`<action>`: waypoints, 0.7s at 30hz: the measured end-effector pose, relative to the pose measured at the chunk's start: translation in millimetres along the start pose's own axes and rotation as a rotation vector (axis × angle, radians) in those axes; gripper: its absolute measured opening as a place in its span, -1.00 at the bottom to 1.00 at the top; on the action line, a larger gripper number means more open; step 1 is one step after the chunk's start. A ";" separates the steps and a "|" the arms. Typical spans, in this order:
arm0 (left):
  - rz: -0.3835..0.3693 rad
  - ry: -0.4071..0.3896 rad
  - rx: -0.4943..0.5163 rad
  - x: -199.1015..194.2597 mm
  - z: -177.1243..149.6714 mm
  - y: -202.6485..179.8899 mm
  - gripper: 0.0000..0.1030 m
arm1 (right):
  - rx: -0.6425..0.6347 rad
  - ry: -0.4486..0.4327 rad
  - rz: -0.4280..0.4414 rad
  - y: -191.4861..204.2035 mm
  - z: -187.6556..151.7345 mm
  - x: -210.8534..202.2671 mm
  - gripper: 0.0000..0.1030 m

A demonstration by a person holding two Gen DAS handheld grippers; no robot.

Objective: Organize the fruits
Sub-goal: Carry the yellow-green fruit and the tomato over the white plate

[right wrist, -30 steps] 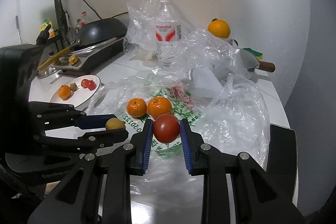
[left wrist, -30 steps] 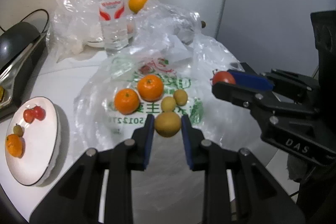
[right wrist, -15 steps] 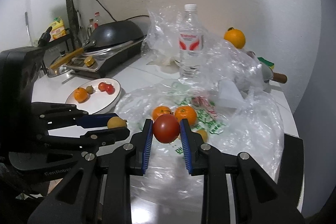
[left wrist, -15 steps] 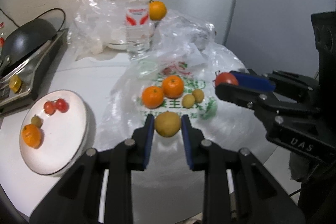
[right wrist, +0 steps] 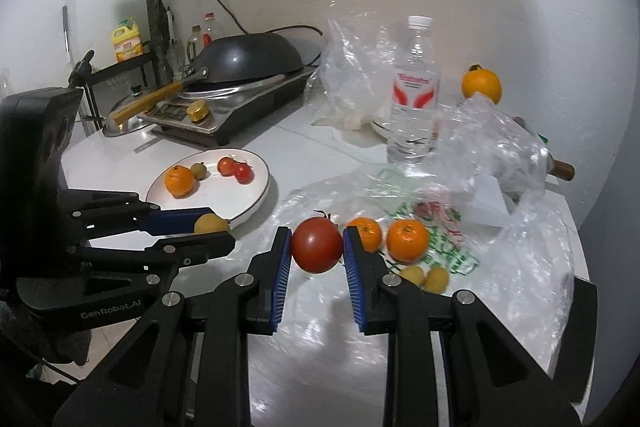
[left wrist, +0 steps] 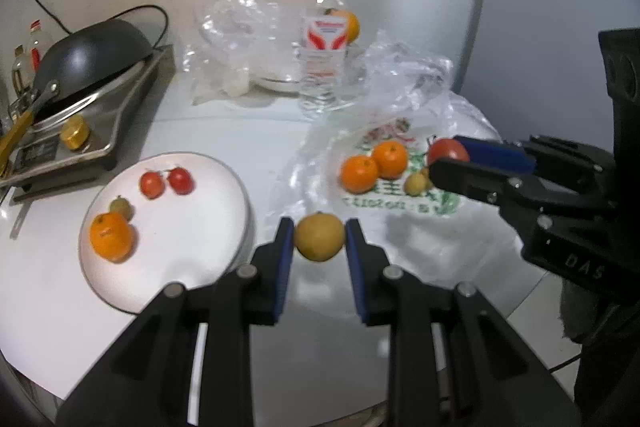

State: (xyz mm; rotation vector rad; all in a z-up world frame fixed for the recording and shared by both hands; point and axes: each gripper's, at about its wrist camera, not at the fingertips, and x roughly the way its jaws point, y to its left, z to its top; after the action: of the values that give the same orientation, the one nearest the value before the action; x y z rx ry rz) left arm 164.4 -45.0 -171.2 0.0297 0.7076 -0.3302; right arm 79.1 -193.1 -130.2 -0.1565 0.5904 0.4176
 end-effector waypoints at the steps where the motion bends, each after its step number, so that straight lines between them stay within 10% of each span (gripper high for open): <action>1: 0.004 -0.001 -0.001 -0.7 -1.1 3.2 -0.48 | -0.003 0.001 0.000 3.7 0.9 1.8 -0.45; 21: 0.053 -0.005 -0.066 -0.6 -5.9 82.7 -0.48 | -0.064 0.055 0.036 55.4 28.0 49.6 -0.45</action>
State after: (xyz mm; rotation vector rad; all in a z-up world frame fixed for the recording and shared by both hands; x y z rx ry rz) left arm 185.7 34.4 -182.3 -0.0149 0.7116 -0.2557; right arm 106.9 -119.0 -136.7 -0.2196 0.6350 0.4683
